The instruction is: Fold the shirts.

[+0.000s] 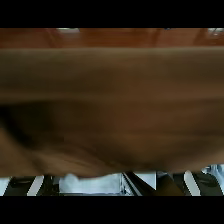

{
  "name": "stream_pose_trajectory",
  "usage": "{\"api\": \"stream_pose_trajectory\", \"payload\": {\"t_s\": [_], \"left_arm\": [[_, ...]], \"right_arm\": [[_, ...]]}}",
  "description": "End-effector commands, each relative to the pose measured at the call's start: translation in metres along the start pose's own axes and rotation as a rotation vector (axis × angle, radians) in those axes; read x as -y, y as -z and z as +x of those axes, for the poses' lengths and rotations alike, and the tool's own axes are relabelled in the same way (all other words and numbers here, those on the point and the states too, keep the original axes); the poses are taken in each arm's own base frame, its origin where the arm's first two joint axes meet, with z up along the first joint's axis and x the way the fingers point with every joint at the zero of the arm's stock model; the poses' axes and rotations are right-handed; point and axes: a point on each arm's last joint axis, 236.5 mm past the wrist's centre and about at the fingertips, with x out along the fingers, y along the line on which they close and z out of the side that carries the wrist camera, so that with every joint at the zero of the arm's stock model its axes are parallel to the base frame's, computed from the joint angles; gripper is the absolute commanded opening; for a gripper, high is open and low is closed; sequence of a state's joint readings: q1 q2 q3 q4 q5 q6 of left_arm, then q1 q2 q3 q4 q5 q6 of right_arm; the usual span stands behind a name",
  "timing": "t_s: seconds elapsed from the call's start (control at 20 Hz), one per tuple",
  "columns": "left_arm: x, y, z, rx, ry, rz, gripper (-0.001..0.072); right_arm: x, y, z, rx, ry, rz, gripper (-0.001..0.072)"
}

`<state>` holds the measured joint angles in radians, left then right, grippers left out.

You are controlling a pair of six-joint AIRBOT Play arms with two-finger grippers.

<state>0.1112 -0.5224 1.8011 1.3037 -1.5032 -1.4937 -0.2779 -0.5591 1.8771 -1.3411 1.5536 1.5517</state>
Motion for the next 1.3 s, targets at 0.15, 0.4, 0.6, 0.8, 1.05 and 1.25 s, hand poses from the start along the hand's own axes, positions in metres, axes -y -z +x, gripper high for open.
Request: {"api": "stream_pose_trajectory", "payload": {"t_s": [0.15,0.4,0.6,0.8,1.05,1.25], "left_arm": [[-0.030,0.106,0.135,-0.400,0.021,-0.087,0.0019],[-0.060,0.163,0.300,-0.504,0.038,-0.188,0.0019],[-0.087,0.227,0.411,-0.535,0.002,-0.270,0.0019],[-0.102,0.273,0.489,-0.521,-0.013,-0.353,0.0019],[-0.107,0.327,0.525,-0.589,-0.024,-0.403,0.0019],[-0.107,0.355,0.531,-0.636,-0.028,-0.414,0.0019]], "right_arm": [[-0.003,0.090,0.122,-0.317,-0.135,0.076,0.0029],[0.008,0.161,0.270,-0.553,-0.242,0.174,0.0029],[0.011,0.214,0.384,-0.595,-0.304,0.350,0.0029],[0.034,0.250,0.473,-0.547,-0.261,0.449,0.0029],[0.045,0.298,0.522,-0.612,-0.247,0.491,0.0029],[0.048,0.320,0.534,-0.639,-0.234,0.501,0.0029]]}}
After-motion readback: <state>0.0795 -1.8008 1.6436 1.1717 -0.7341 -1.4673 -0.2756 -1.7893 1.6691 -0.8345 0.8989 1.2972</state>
